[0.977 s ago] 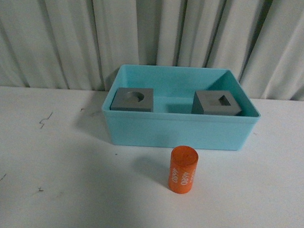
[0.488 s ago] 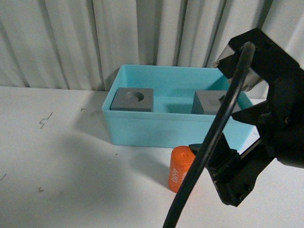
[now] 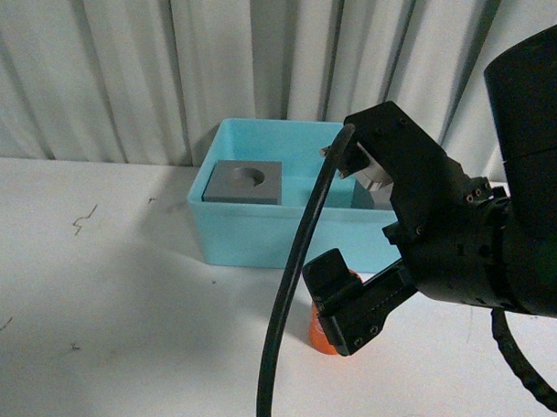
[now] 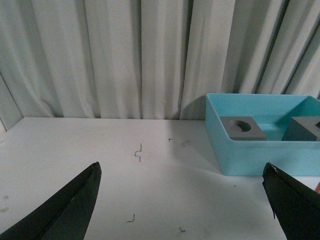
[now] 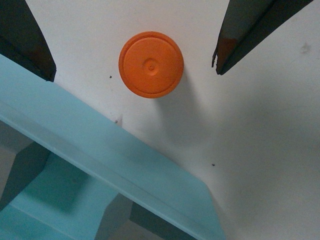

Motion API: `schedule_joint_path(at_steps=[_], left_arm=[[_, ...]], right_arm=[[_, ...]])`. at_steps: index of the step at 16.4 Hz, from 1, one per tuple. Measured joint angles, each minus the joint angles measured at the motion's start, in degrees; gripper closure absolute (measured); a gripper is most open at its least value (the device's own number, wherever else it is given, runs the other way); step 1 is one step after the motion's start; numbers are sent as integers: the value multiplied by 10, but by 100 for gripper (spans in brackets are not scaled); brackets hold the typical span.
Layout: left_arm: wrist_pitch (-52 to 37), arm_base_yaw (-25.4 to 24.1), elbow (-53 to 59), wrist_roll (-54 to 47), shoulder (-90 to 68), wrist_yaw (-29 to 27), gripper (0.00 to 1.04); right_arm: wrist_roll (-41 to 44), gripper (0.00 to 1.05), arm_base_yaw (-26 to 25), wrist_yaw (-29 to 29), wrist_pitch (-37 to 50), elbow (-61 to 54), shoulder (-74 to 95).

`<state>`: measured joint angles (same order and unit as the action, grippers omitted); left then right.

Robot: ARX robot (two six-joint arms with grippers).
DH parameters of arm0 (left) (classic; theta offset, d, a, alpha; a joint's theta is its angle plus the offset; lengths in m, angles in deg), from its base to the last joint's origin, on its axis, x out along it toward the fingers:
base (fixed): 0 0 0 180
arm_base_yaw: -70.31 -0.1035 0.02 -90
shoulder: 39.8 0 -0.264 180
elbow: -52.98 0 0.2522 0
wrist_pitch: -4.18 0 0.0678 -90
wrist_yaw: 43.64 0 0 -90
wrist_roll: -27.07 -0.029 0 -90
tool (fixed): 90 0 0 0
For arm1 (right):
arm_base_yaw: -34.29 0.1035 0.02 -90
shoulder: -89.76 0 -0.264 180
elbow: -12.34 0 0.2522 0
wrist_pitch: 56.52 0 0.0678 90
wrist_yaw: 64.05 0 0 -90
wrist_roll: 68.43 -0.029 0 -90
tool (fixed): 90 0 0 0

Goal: Place gray and orange parts in blue box

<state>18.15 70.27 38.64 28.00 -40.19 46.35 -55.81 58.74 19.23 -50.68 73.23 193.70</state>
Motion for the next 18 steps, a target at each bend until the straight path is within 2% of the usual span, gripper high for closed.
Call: schedule_joint_path(at_steps=[18], left_arm=[[0,0,0,0,0,0,7]], right_arm=[[-65,7,15,42,-29,82,131]])
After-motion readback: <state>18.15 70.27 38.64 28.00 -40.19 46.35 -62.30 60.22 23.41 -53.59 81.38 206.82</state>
